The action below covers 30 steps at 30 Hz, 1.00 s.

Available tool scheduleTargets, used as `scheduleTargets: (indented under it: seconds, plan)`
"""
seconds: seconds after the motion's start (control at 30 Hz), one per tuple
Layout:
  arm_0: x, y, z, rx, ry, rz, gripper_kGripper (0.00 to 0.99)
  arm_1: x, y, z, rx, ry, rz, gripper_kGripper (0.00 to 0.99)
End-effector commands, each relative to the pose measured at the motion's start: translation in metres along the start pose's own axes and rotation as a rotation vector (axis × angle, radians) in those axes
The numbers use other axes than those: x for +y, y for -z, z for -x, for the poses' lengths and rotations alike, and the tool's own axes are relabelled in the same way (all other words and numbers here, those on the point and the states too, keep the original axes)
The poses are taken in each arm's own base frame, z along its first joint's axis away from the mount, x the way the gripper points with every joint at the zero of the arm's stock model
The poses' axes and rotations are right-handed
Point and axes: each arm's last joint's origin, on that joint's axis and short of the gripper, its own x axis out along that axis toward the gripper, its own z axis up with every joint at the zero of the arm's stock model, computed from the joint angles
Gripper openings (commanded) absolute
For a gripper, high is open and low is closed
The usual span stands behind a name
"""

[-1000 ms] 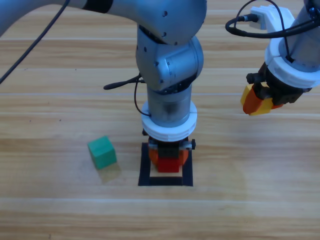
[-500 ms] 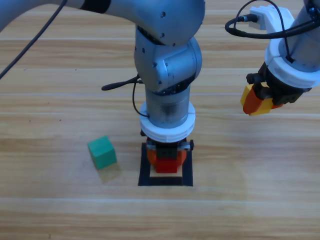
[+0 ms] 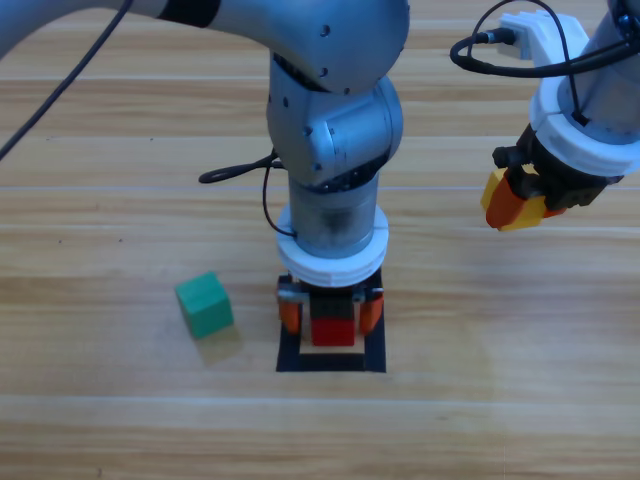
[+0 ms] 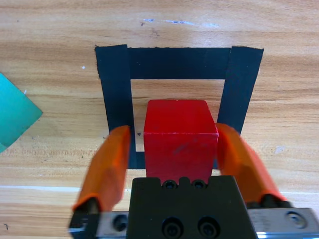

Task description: Stack the blocks in the rectangular block: red at the bottom, yellow in the middle, green on top

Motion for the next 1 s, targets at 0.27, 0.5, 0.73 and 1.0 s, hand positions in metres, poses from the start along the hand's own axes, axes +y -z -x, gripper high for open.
scheduleTargets:
  seconds: [0.27, 0.5, 0.73, 1.0]
  plan:
    - [-0.009, 0.022, 0.024, -0.042, 0.030, -0.029, 0.990, 0.008, 0.002, -0.011, 0.011, 0.006, 0.018, 0.000]
    - [0.009, 0.021, 0.127, -0.146, 0.093, -0.041, 0.990, 0.013, 0.008, 0.002, 0.011, -0.002, -0.016, 0.000]
    - [0.094, 0.017, 0.199, -0.213, 0.105, -0.054, 0.990, 0.036, 0.013, 0.012, 0.029, -0.012, -0.055, 0.000]
    - [0.133, -0.007, 0.149, -0.114, -0.053, -0.113, 0.990, 0.088, 0.009, -0.022, 0.132, -0.026, -0.085, 0.000]
